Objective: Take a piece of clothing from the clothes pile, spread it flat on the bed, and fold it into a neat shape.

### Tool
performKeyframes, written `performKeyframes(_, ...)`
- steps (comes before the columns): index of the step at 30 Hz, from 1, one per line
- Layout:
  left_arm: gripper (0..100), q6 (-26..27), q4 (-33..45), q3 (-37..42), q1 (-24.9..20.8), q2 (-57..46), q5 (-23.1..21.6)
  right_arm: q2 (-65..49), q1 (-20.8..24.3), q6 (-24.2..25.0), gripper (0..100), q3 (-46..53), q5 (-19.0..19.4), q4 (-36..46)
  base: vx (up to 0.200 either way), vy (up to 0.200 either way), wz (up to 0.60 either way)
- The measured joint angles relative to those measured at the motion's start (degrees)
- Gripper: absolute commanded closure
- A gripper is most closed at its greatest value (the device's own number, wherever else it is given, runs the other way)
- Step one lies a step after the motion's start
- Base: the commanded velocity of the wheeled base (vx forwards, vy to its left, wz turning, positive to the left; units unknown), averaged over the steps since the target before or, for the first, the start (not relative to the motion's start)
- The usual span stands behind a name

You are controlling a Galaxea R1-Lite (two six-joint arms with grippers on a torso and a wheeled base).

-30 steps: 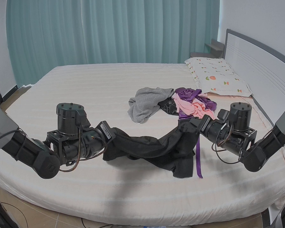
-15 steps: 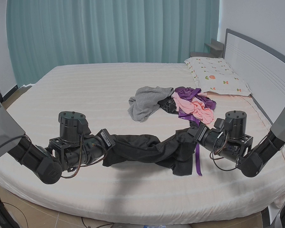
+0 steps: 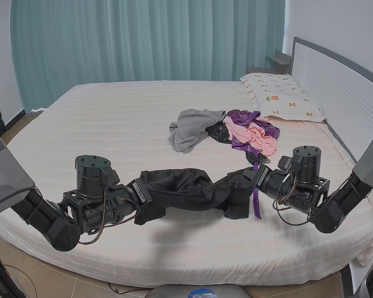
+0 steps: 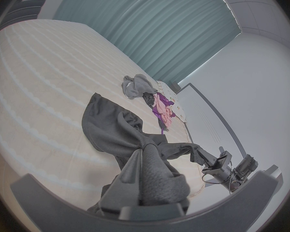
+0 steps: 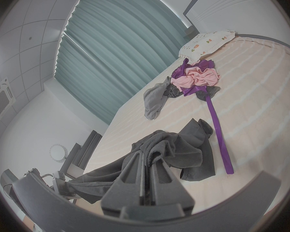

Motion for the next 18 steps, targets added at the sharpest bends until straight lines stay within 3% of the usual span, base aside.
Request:
performKeyframes(5,100,-2.4,0.0,0.5,0.2,0.1,-0.1,-0.1,0.5,-0.2,100,0.3,-0.1,0.0,-0.2,0.0,0.0)
performKeyframes(18,100,-2.7,-0.2,1.7,0.5,-0.4,0.2,-1.8,0.6,-0.3,100,1.4,-0.1,0.0,0.0,0.015,0.0)
